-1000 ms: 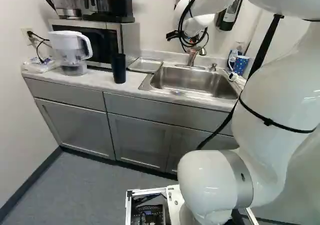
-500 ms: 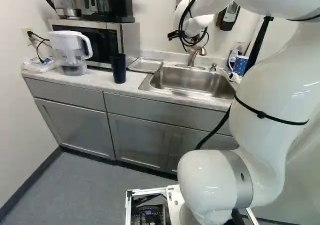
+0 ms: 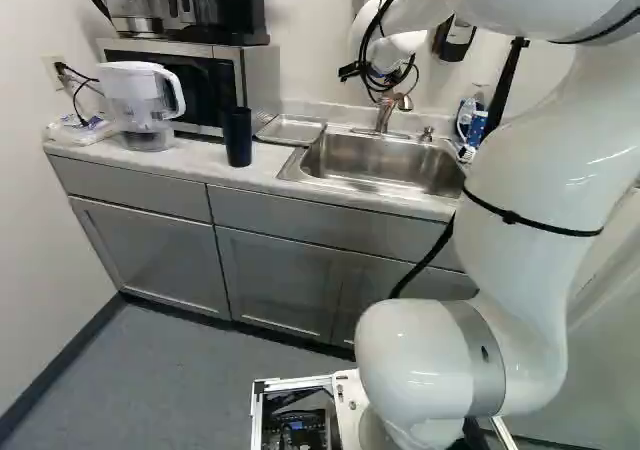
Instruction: Rinse the cup and place it in the tray
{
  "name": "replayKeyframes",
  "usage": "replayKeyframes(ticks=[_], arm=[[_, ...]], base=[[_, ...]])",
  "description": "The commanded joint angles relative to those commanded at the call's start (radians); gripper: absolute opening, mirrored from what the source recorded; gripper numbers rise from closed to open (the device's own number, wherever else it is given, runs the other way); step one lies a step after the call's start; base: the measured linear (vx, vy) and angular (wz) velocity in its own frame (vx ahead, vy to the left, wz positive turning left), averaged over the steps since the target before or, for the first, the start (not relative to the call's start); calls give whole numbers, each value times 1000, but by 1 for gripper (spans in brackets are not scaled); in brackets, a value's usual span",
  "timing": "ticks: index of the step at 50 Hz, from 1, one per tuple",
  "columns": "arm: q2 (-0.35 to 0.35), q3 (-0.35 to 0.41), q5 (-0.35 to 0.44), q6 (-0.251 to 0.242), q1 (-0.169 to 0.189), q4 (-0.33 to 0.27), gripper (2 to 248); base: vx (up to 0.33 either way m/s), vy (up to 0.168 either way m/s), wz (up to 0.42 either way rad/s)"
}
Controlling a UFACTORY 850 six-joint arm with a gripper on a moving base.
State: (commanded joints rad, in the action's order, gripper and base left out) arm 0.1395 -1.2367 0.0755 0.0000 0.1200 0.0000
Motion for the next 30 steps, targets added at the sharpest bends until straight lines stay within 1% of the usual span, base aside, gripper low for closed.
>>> replayKeyframes(ticks=[30], arm=[[68,-74,-30,0,23,0,247]], base=[[0,0,0]])
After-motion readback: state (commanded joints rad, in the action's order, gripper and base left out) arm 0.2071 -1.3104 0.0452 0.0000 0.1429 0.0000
